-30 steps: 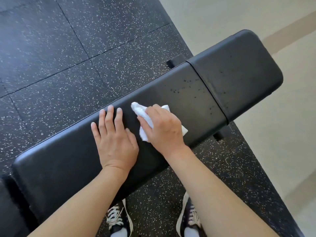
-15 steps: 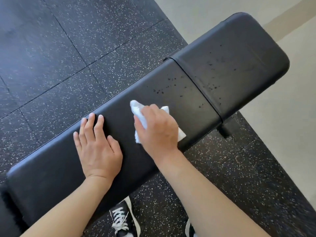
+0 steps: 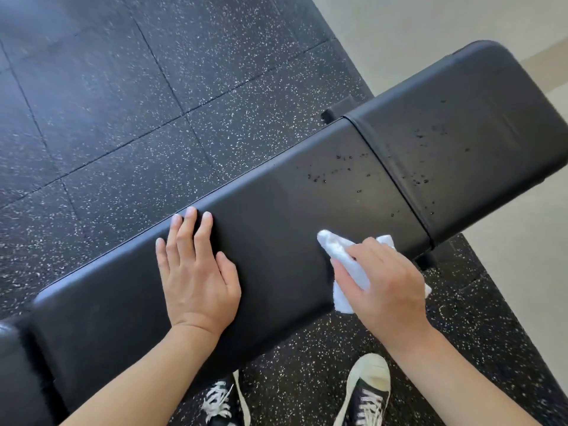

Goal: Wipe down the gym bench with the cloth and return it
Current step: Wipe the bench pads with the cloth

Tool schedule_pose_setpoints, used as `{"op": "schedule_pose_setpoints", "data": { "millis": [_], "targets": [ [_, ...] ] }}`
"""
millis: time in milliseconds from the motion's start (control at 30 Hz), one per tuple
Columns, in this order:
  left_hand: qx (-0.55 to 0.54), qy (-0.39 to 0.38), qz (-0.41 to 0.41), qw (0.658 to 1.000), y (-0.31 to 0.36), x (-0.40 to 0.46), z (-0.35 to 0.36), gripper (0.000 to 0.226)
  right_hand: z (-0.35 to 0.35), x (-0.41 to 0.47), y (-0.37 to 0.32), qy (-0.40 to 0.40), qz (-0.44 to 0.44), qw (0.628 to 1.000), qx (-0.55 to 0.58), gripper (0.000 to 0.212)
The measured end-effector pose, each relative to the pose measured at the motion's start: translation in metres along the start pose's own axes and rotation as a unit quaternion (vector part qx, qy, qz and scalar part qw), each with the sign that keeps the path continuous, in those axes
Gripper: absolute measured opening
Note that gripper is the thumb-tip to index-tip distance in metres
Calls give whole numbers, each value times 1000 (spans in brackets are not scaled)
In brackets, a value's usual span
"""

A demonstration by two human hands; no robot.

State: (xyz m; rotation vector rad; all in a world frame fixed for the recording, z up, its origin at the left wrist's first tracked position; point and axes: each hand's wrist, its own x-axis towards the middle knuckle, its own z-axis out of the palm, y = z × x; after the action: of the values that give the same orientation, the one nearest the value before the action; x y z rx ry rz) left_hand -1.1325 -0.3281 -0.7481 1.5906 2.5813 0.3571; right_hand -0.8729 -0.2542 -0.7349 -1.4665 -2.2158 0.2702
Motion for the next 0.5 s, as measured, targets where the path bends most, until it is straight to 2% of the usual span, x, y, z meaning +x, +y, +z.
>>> {"op": "schedule_pose_setpoints", "data": {
  "millis": [100, 267, 367, 433, 500],
  "targets": [
    [2, -2, 0, 1000, -1, 1, 0, 64, 20, 25, -19, 34, 7, 999, -26, 28],
    [8, -6, 1, 1000, -1, 2, -2, 65, 74, 125, -62, 53, 25, 998, -22, 19],
    [9, -6, 2, 1000, 0, 2, -2, 65, 100, 176, -82, 24, 6, 999, -35, 25],
    [9, -7, 1, 1000, 0, 2, -2, 64, 105, 187, -89, -32, 5, 999, -38, 26],
    [10, -10, 1, 1000, 0, 2, -2, 65, 101, 179, -86, -21, 0, 999, -26, 28]
  ]
}}
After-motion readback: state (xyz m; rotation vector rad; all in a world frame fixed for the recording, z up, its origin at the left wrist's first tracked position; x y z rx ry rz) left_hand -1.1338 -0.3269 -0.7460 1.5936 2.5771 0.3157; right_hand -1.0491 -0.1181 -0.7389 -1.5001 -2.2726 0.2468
